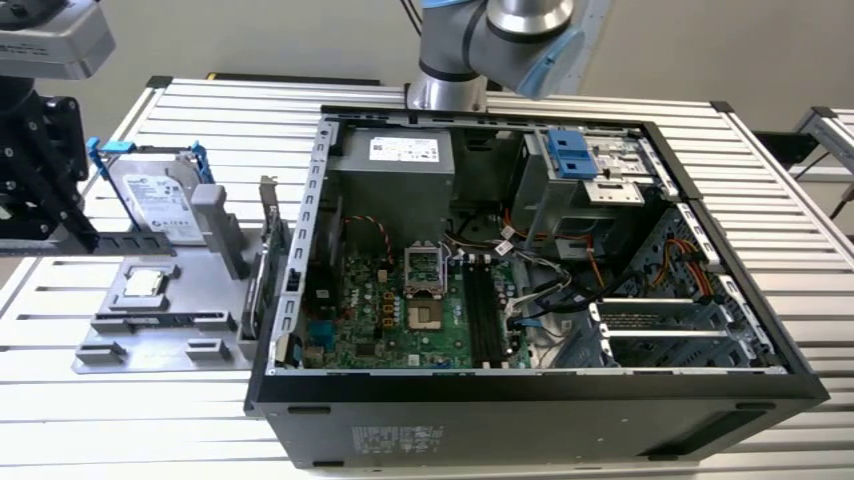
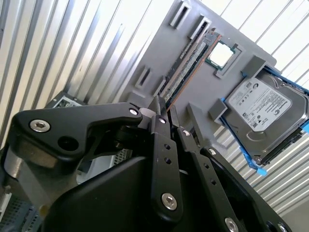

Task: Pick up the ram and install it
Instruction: 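Pick up the ram and move it above insertion slot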

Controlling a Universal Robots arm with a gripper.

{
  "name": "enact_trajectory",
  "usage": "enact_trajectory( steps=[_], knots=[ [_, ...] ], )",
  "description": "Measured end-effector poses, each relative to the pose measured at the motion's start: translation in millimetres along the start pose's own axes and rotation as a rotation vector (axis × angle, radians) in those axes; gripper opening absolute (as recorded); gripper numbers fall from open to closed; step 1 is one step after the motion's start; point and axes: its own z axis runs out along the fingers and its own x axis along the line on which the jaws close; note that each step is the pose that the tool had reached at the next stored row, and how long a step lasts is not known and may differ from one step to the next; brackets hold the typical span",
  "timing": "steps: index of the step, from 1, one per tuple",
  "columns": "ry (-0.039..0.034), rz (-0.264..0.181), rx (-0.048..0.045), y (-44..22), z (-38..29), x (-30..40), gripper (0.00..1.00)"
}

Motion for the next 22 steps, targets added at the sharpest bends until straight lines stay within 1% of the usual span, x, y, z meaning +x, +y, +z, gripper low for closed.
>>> enact_trajectory(
  steps=[22],
  knots=[
    [0.0000, 0.000, 0.0000, 14.1, -0.8, -0.2, 0.00]
  ],
)
